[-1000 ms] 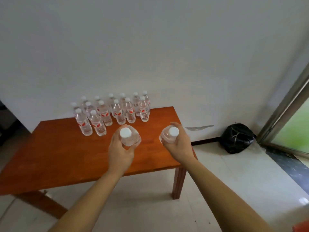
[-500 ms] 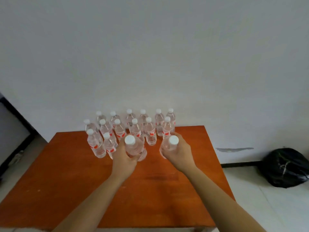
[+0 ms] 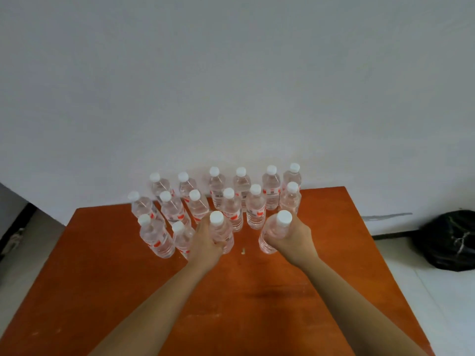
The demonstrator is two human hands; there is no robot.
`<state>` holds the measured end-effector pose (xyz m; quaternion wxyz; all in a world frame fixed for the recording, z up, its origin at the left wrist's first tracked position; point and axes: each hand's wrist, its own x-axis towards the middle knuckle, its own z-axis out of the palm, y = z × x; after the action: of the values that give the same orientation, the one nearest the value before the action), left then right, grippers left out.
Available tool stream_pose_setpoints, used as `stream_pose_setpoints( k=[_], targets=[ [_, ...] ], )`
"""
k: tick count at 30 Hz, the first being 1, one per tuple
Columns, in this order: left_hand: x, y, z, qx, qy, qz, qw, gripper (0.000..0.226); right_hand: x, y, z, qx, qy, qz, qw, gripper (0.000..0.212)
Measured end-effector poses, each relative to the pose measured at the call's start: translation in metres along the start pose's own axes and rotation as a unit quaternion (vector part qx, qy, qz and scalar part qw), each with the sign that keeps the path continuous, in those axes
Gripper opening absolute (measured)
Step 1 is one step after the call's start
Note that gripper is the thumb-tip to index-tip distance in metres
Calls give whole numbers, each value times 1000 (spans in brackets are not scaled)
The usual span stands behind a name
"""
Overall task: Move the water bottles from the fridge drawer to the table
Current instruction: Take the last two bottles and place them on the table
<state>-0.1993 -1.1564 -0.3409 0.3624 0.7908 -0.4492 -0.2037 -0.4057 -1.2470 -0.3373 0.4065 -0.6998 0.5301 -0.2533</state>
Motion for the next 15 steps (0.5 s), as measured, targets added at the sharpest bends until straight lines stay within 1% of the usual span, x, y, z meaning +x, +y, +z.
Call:
stream_pose_setpoints(
  k=[3,6,9,12,15],
  targets=[
    [27,-20,3,11,-52,-6,999,75,10,4,12,-14,12,27,999,50],
    [43,-37,4,13,-108,-17,994,70,17,4,23,-19,23,60,998,53],
    [49,-55,4,30,-186,-36,981,79,25,2,34,-34,24,73,996,53],
    [53,-73,4,36,-213,-39,976,83,35,-2,46,-56,17,80,995,47],
    [57,-78,2,47,-217,-49,974,83,42,-4,64,-66,4,82,994,53]
  ],
)
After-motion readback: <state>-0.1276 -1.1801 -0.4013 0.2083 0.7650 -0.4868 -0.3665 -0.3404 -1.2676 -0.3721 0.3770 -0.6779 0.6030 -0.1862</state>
